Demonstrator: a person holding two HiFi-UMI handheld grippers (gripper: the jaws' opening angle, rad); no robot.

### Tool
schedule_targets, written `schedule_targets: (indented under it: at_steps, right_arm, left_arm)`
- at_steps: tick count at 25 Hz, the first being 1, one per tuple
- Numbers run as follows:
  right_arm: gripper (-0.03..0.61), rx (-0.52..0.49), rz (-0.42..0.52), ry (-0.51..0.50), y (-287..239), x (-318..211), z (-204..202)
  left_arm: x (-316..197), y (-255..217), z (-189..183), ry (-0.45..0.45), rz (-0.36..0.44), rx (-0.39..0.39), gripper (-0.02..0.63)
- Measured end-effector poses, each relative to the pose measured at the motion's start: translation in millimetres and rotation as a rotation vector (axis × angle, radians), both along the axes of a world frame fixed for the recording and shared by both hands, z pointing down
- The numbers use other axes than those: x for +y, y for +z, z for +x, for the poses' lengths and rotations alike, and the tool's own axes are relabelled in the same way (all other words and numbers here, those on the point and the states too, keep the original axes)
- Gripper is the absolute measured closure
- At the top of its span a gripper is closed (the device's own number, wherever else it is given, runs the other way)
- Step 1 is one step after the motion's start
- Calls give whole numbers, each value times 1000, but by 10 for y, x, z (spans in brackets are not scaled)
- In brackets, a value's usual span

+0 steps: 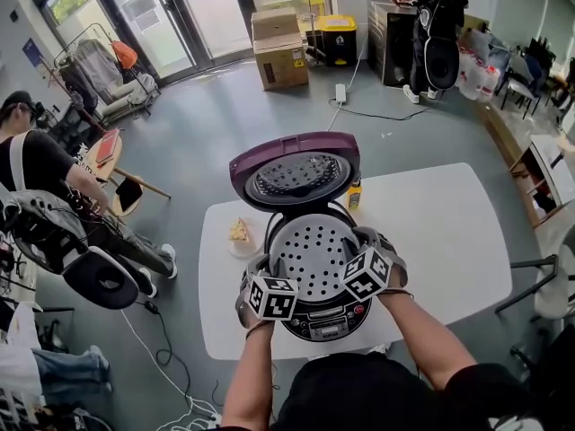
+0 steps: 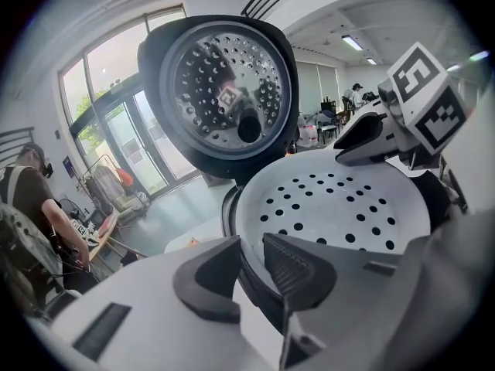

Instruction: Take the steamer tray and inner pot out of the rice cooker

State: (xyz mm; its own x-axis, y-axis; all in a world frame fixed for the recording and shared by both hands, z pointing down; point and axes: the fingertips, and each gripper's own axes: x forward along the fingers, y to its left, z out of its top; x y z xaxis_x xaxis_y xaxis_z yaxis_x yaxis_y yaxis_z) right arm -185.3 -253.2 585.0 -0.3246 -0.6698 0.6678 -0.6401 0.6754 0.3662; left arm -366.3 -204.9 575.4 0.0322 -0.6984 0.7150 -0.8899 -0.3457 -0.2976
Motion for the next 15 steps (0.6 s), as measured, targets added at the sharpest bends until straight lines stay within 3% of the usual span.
schedule_targets:
  at_steps: [15]
  right_arm:
    - [491, -46, 67, 2, -401, 21, 3]
  left_arm:
    - [-8, -449, -5, -3, 91, 6, 523]
